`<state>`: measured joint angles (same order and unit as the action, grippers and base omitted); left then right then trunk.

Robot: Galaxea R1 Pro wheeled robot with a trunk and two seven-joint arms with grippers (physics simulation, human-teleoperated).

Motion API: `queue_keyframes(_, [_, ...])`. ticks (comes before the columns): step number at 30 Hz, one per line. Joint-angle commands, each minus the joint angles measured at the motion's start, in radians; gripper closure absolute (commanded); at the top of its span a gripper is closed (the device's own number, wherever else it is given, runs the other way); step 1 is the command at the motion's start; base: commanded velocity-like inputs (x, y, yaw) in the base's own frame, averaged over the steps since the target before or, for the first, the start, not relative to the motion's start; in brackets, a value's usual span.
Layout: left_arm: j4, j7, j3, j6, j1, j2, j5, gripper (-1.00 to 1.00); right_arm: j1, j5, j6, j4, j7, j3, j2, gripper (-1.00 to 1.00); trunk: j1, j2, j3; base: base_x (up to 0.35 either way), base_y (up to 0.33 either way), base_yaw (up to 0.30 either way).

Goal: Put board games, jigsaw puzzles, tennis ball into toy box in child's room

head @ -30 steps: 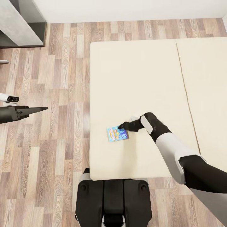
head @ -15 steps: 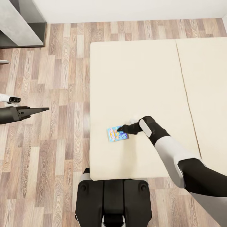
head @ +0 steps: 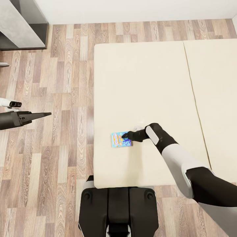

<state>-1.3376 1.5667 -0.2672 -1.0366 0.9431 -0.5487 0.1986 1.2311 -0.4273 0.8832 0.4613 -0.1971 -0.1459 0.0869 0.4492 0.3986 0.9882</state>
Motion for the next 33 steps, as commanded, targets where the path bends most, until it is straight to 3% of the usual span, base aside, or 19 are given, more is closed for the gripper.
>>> queue_keyframes(1, [0.0, 0.004, 0.0, -0.011, 0.0, 0.0, -0.001, -1.0, 0.001, 0.016, -0.002, 0.0, -0.009, -0.002, -0.001, -1.0, 0.001, 0.001, 0.001, 0.0, 0.0, 0.0])
queue_keyframes(7, [0.0, 0.004, 0.0, -0.011, 0.0, 0.0, -0.001, -1.0, 0.001, -0.004, -0.001, 0.001, -0.01, -0.001, -0.001, -1.0, 0.001, 0.001, 0.001, 0.0, 0.0, 0.0])
queue_keyframes(20, [0.0, 0.004, 0.0, -0.011, 0.0, 0.0, -0.002, -1.0, 0.001, -0.006, -0.001, 0.002, -0.011, -0.006, -0.001, -1.0, 0.001, 0.001, 0.001, 0.0, 0.0, 0.0])
queue_keyframes(23, [0.0, 0.004, 0.001, -0.011, 0.0, -0.001, -0.002, -1.0, 0.001, -0.002, -0.002, 0.002, -0.014, -0.009, -0.001, -1.0, 0.001, 0.001, 0.001, 0.0, 0.0, 0.0])
queue_keyframes(24, [0.0, 0.004, 0.001, -0.011, 0.0, -0.001, -0.003, -1.0, 0.001, 0.054, -0.003, 0.002, -0.014, -0.009, 0.0, -1.0, 0.001, 0.001, 0.001, 0.0, 0.0, 0.0])
queue_keyframes(33, [0.0, 0.004, 0.002, -0.011, 0.0, -0.001, -0.002, -1.0, 0.001, 0.051, 0.0, 0.002, -0.02, -0.01, 0.007, -1.0, 0.001, 0.001, 0.001, 0.0, 0.0, 0.0])
